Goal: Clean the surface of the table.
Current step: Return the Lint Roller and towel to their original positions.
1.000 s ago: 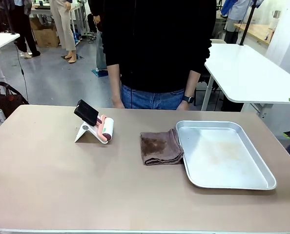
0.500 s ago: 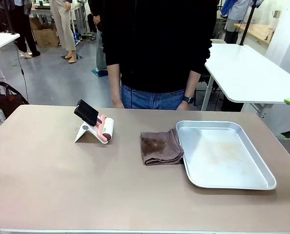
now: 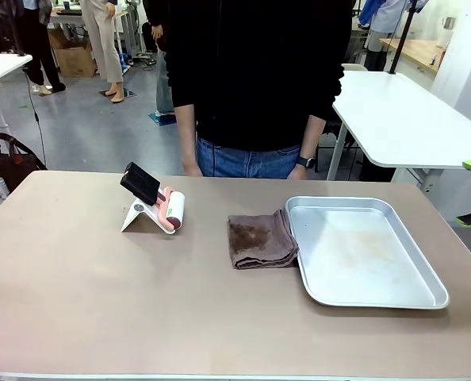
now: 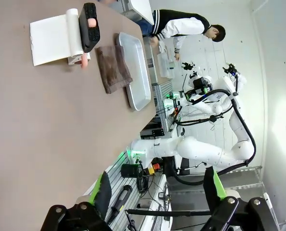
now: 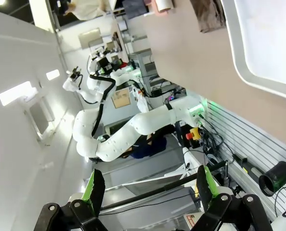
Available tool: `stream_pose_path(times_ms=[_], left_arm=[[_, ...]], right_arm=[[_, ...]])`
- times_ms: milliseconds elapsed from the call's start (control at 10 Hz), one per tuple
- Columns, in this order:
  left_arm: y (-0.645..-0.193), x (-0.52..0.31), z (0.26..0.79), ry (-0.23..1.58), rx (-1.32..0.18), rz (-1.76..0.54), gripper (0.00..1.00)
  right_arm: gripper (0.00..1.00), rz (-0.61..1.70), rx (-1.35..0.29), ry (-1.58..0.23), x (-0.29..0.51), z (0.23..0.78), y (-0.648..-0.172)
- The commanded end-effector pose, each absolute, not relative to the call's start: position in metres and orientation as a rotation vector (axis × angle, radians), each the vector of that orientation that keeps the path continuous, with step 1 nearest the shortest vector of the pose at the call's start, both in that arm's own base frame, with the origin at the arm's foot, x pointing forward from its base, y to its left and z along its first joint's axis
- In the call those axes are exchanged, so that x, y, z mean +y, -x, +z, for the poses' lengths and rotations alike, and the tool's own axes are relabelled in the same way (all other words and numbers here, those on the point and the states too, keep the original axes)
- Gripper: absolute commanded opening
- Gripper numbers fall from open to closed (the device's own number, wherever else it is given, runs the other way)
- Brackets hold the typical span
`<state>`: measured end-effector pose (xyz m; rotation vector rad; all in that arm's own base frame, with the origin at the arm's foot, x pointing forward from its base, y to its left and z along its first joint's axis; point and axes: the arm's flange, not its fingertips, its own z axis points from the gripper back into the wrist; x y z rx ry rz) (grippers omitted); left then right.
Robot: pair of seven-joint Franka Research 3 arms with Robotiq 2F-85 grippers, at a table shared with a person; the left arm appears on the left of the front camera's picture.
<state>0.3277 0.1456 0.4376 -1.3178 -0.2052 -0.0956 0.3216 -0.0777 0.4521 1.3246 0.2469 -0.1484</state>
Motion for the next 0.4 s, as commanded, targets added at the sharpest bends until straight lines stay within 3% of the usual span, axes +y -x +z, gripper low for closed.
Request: stream_pose_path(times_ms=[0, 300], left_arm=[[-0.3228, 0.1436, 0.4373, 1.314, -0.208, -0.095, 1.0], [-0.3228, 0.1436, 0.4373, 1.314, -0.208, -0.095, 1.0]], right_arm=[[1.0, -0.134, 0.238, -1.32, -0.0772, 0.4508, -0.3164], [1.0, -0.134, 0.238, -1.32, -0.0772, 0.4508, -0.3164]])
